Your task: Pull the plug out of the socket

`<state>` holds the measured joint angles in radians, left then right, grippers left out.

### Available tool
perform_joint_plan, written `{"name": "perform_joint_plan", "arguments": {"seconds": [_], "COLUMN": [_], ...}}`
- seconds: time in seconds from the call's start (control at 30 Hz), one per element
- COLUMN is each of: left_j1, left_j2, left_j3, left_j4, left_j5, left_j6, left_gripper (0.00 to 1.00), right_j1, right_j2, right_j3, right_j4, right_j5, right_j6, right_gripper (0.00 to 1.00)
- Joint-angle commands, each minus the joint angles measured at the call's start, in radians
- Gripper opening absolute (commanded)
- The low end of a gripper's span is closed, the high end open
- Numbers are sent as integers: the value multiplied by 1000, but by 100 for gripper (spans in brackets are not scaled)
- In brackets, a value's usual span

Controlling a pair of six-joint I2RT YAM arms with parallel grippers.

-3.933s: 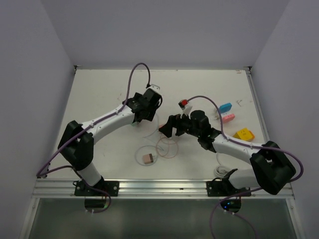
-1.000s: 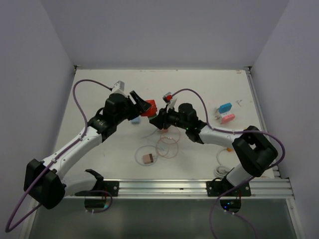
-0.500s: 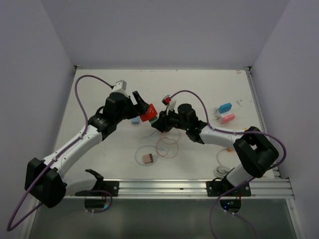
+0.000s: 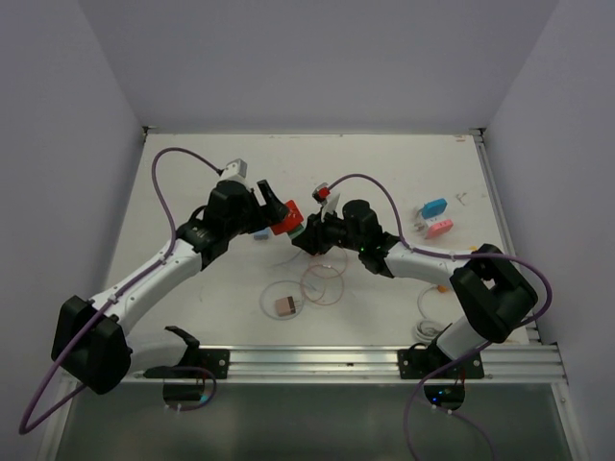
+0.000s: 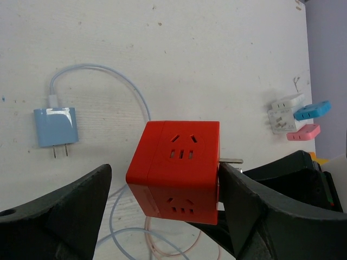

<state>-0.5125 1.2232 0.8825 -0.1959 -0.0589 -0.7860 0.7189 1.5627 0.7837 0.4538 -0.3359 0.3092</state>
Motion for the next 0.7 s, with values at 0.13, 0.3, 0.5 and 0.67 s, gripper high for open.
{"name": "perform_joint_plan", "arguments": {"seconds": [0.13,0.3,0.5,0.67], "left_j1": [5,5,8,34], "left_j2": [4,-4,-31,-54], "left_j3": [-28,-30,-30,-27], "left_j4": [65,69,64,70], "left_j5": [1,-47,-146,-222], "left_j6": [-10,-21,-64,-94], "left_gripper": [64,31,0,0], "right_j1": [-3,-3,-1,-1], "right_j2": [-35,-33,-35,-32], "right_j3": [45,46,51,51], "right_j4": [63,56,33,23], "right_j5": [-40,-48,-43,-57], "right_j6": [1,-1,-21,-27], "right_gripper": [0,0,0,0]}}
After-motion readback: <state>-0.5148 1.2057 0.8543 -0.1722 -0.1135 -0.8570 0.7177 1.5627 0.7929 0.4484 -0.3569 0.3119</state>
